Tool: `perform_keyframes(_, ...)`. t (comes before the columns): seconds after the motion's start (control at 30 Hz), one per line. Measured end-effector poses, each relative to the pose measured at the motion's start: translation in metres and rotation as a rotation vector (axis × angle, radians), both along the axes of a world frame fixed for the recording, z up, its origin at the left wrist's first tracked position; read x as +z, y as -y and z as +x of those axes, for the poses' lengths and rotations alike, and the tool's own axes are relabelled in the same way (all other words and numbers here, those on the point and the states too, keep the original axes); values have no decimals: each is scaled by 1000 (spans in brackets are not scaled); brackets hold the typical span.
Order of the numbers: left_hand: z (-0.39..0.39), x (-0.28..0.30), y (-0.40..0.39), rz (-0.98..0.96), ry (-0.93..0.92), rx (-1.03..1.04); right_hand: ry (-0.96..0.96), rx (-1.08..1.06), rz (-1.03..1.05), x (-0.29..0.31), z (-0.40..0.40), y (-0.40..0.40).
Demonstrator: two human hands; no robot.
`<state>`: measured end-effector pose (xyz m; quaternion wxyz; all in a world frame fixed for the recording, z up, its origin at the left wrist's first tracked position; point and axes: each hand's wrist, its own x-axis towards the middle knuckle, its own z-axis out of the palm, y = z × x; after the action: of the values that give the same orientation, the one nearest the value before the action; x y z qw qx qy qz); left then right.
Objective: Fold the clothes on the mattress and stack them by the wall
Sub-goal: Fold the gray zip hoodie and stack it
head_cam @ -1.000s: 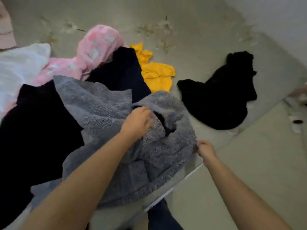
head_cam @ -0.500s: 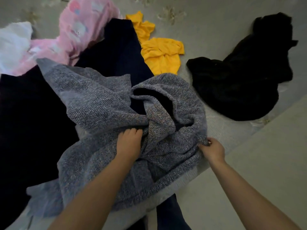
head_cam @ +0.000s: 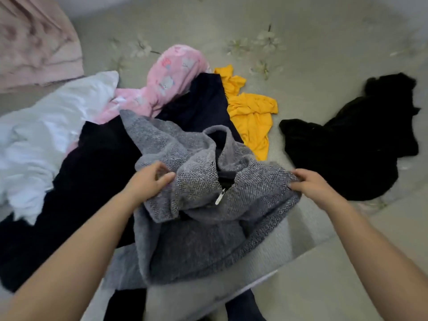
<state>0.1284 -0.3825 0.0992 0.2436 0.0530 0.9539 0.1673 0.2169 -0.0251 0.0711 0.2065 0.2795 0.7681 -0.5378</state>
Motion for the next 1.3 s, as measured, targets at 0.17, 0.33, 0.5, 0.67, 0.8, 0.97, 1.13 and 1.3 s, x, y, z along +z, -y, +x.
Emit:
perform_keyframes(0.17, 40, -45, -11, -380, -88, -375, 186, 13, 195, -36, -3, 26)
perform_keyframes(0.33, 70, -49, -22, -245, -390, -292, 234, 13, 152, -42, 11, 24)
perform_keyframes(0.5, 58, -30, -39, 31, -431, -58, 129, 13, 92, -10, 2, 20)
perform_keyframes(0.67, 31, 17, -32, 206, -437, 287, -51, 135, 143, 48, -26, 17)
perform_keyframes(0.8, 17, 59, -16, -78, -285, 71, -196, 395, 390, 100, -47, 30)
perform_keyframes(0.97, 47, 47, -10, -334, 124, -163, -221, 449, 352, 134, -36, 56)
perform_keyframes(1.13, 80, 0, -13, -320, 195, -13, -107, 433, 138, 131, 5, 72)
perform_keyframes(1.3, 102, -42, -5, -152, 84, 215, -76, 472, 28, 119, 52, 65)
